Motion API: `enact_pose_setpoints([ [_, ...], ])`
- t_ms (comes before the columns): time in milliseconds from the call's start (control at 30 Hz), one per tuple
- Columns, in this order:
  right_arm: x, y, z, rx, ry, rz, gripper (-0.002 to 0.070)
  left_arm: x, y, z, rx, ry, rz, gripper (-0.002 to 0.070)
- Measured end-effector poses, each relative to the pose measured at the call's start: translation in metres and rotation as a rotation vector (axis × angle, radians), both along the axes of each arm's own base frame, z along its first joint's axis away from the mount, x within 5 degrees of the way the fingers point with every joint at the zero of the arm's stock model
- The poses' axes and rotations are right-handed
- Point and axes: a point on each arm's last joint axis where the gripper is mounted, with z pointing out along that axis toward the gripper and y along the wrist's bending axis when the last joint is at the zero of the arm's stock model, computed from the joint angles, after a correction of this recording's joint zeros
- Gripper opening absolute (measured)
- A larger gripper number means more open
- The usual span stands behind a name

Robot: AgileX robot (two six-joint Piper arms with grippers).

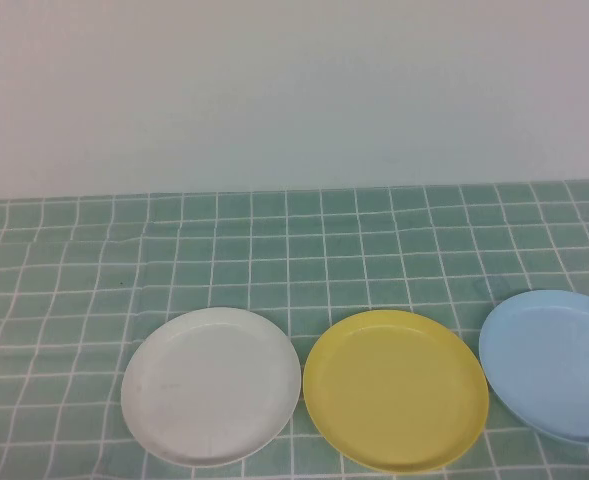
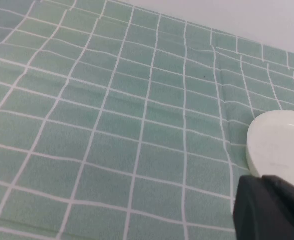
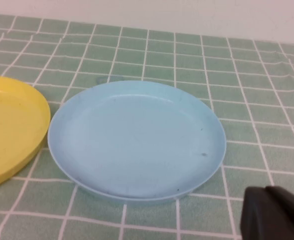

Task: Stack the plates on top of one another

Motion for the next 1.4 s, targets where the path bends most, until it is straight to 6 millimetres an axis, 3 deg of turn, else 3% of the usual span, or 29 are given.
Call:
enact_pose_setpoints([
  [667, 0.000, 0.000, 0.000, 0.000, 0.000, 0.000, -0.0002, 0.000, 0.001, 0.001, 0.024, -0.016, 0.001, -0.0001],
  [1167, 0.000, 0.000, 0.000, 0.000, 0.000, 0.000, -0.0002, 0.002, -0.017, 0.019, -0.969, -0.091, 0.030, 0.0000],
  [1400, 0.000, 0.000, 0.000, 0.000, 0.000, 0.000, -0.0002, 0.003, -0.012, 0.018, -1.143, -0.189, 0.075, 0.0000],
])
